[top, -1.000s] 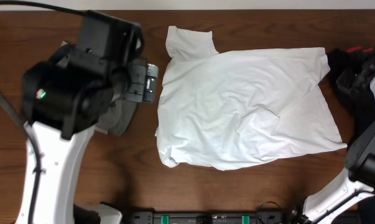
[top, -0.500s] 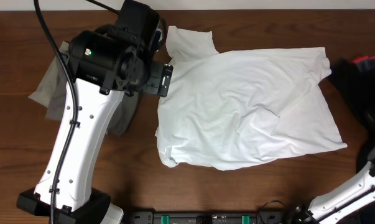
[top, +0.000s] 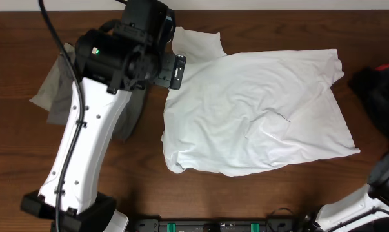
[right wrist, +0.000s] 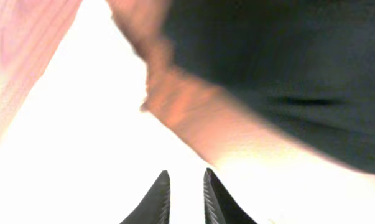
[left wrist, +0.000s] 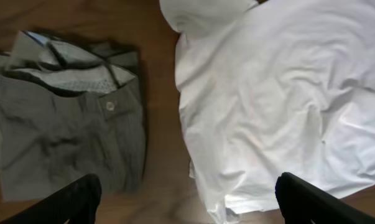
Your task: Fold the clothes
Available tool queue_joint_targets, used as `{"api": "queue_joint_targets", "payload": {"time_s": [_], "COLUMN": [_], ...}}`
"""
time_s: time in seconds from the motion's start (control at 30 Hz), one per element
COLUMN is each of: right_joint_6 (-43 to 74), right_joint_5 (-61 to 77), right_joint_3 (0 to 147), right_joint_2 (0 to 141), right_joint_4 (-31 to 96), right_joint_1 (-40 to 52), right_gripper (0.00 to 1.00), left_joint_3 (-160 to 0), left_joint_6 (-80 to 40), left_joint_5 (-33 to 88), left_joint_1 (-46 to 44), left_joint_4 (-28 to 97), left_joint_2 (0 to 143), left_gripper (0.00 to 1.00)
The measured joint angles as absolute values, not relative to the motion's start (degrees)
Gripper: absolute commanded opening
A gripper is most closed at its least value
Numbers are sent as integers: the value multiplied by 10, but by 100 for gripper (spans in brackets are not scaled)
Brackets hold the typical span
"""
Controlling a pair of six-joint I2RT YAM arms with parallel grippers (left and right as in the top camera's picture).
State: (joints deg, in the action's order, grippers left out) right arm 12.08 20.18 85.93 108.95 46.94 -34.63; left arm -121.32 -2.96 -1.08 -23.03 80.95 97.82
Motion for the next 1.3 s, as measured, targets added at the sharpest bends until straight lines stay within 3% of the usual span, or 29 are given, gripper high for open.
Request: {"api": "queue_joint_targets", "payload": {"time_s": [0.4,0.9,1.03,1.2,1.3], "right_joint_6": [132,218,197,118,90], "right_joint_5": [80,-179,-138,23,100], "right_joint_3": [855,835,834,834,834], "right_joint_2": [1172,1196,1196,1196,1196], "right_joint_4": [563,633,627,613,615], "right_joint_1": [-193,-214,-229,-237,-239], "right_gripper": [1,1,1,4,4], "left_joint_3": [-1213,-1213,-1209,-1177,-1161], "left_joint_6": [-29,-22,10,61,91], "left_joint_5": [10,11,45,146,211], "left_joint_1": [-230,-230,-230,-230,-233], "left_joint_4": [809,809,778,703,658], "left_joint_2": [996,996,996,1016,1065], "left_gripper": [91,91,80,56,47]}}
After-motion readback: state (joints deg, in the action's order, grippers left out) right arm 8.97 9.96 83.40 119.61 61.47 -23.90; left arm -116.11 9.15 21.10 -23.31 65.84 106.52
